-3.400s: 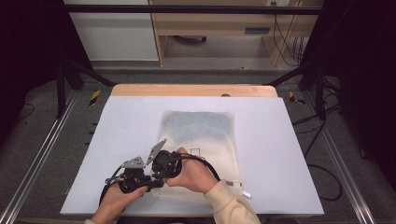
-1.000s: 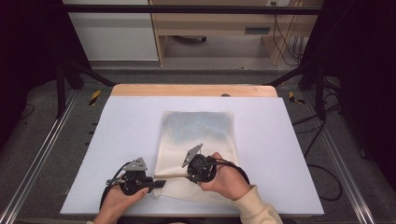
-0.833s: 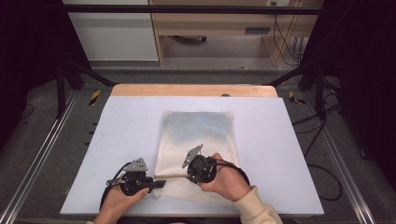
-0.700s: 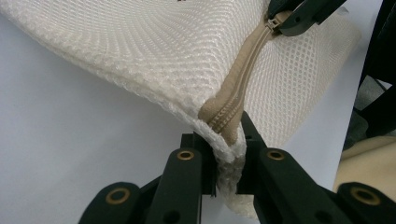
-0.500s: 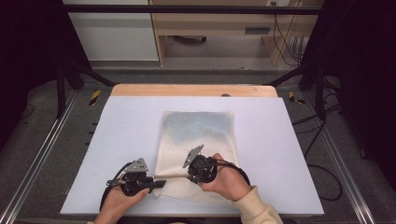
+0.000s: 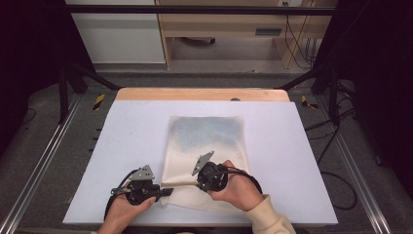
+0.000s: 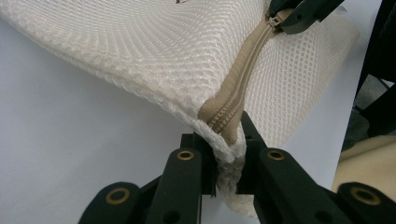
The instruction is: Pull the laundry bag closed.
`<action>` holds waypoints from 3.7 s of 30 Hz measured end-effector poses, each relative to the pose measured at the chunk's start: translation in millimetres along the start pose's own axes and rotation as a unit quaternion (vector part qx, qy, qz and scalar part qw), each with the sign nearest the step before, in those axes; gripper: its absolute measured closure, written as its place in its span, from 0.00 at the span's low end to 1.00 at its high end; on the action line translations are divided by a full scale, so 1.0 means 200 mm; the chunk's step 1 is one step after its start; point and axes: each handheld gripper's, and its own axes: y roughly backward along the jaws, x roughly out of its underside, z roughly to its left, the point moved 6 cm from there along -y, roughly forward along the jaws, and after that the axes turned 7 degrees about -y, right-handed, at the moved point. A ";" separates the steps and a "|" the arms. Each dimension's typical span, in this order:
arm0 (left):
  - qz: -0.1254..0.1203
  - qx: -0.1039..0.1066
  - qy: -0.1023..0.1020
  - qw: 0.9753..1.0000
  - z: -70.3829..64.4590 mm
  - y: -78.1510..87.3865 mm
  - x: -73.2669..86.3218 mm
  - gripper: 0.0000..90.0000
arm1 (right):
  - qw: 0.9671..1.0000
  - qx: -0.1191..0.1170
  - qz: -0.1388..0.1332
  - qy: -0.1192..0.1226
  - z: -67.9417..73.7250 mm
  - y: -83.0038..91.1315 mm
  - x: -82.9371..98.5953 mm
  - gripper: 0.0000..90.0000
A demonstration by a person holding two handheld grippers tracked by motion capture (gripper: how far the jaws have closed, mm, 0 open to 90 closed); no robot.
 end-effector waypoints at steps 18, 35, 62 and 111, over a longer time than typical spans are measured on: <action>-0.002 0.001 -0.004 1.000 0.00 0.00 -0.01 0.92 | 1.000 0.003 -0.001 0.001 0.00 0.01 0.00 0.91; 0.003 0.001 -0.009 1.000 -0.03 -0.02 -0.01 0.92 | 1.000 0.010 0.002 -0.011 -0.03 0.06 0.05 0.91; 0.007 0.004 -0.010 1.000 -0.02 -0.02 0.00 0.92 | 0.999 0.012 0.000 -0.029 -0.07 0.09 0.12 0.91; 0.006 0.002 -0.011 1.000 -0.03 -0.03 0.00 0.92 | 0.997 0.029 -0.016 -0.072 -0.14 0.22 0.32 0.91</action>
